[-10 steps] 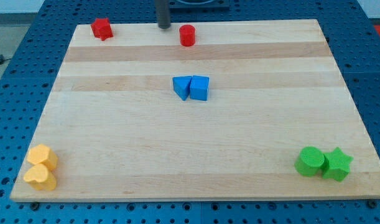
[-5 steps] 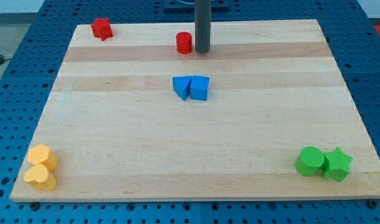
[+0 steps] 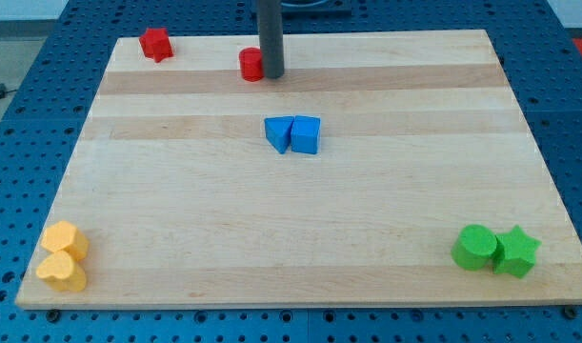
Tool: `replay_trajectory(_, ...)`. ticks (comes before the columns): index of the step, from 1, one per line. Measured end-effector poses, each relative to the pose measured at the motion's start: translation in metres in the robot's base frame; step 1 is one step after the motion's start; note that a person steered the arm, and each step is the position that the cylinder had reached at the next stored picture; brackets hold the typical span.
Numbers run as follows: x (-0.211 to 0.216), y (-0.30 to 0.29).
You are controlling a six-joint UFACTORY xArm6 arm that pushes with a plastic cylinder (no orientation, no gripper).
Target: Slide the red circle into the red star
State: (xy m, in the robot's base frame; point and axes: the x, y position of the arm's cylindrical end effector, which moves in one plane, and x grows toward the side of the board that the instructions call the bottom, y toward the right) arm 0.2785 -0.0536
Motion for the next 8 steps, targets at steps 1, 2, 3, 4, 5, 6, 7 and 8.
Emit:
replay_trajectory(1,-0.004,-0.017)
replay_trajectory(2,-0.016,-0.031)
replay_trajectory(3,-0.027,-0.048)
replay_trajectory(4,-0.027,-0.078)
replay_trajectory(5,-0.031,-0.09)
replay_trajectory(6,-0.036,-0.103)
replay_trajectory(7,-0.041,-0.121)
replay_trajectory(8,-0.045,-0.127)
